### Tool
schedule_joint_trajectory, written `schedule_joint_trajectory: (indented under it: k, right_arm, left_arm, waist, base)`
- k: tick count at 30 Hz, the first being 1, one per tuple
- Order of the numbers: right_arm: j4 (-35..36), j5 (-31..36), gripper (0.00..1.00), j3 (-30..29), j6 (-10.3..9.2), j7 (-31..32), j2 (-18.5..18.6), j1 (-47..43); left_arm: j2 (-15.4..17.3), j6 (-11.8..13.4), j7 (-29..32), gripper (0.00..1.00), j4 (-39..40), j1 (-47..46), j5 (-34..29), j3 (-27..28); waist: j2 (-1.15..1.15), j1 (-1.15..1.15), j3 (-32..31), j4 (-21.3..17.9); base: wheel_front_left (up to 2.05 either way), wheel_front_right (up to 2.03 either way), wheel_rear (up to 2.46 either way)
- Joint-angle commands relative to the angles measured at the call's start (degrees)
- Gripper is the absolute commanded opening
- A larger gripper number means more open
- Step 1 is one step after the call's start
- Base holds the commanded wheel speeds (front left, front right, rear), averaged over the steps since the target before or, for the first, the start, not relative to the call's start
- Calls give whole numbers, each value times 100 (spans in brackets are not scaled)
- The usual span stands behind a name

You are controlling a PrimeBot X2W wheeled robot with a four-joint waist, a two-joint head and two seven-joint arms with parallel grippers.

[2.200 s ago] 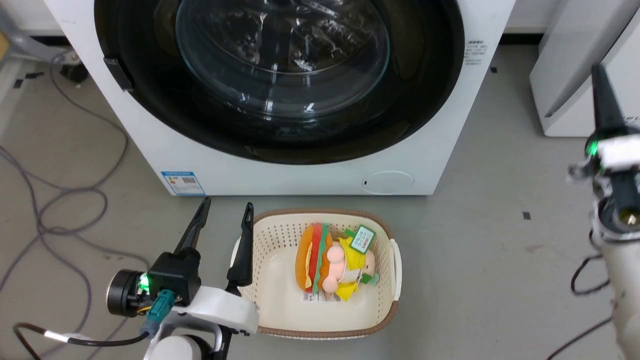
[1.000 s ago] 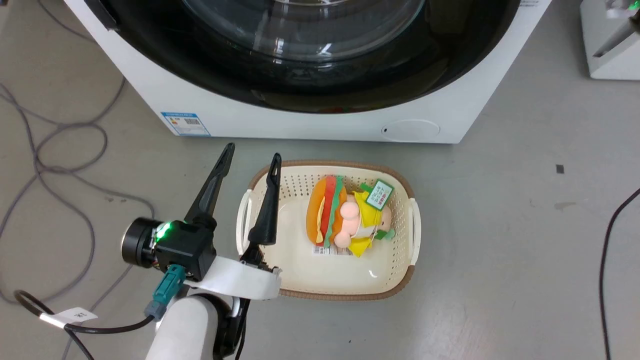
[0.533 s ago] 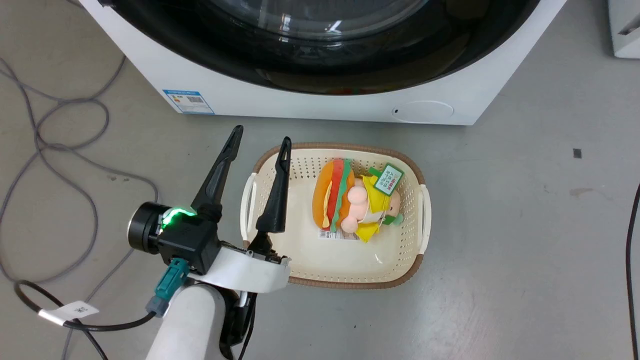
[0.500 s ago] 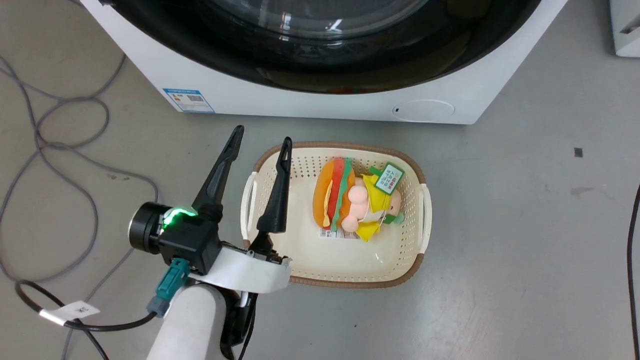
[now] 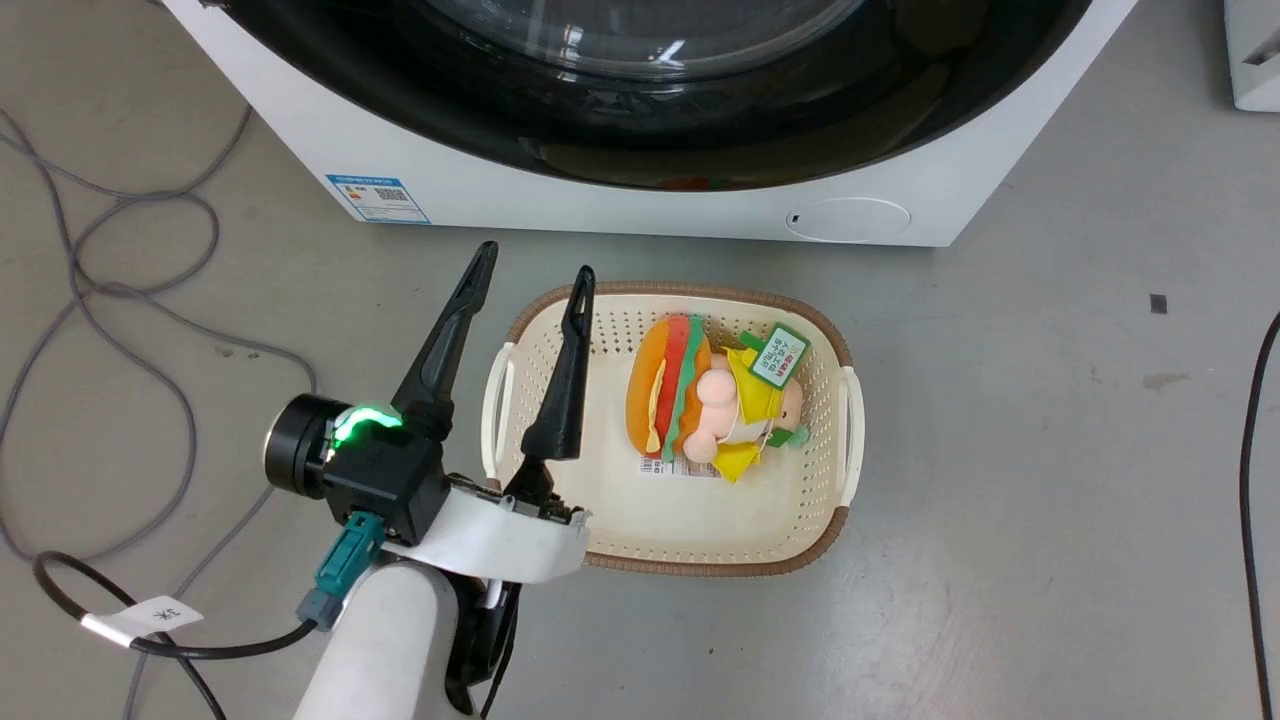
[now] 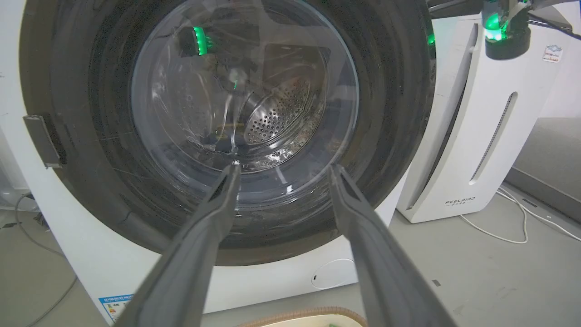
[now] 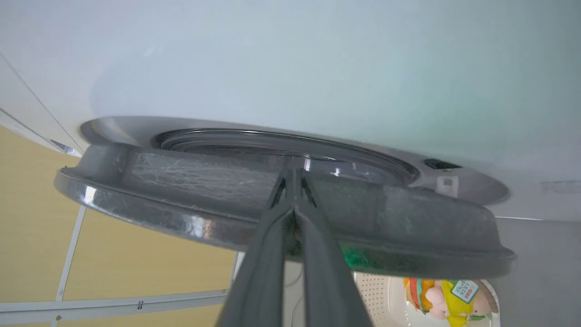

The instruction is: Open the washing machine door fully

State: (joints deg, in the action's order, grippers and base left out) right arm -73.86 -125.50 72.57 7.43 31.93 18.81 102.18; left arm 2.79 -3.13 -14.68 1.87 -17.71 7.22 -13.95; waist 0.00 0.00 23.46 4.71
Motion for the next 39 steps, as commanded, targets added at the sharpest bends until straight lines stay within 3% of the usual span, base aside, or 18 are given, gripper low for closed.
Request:
schedule_joint_trajectory:
  k: [1, 20, 39]
  right_arm:
    - [-10, 36, 0, 29, 6, 44, -94, -178]
    - [314, -112, 0, -79, 6, 500, -134, -927]
    - [2340, -463, 0, -93, 6, 374, 362, -2963]
  left_arm:
    - [9, 35, -32, 100, -6, -54, 21, 5]
    - [9, 17, -32, 100, -176, 31, 32, 4]
    - [10, -12, -32, 100, -623, 859, -135, 260]
  waist:
    - [0, 0, 0, -3]
    - [0, 0, -294, 5]
    - [0, 0, -1507, 173]
  base:
    - [0, 0, 0]
    - [0, 0, 0]
    - [0, 0, 0]
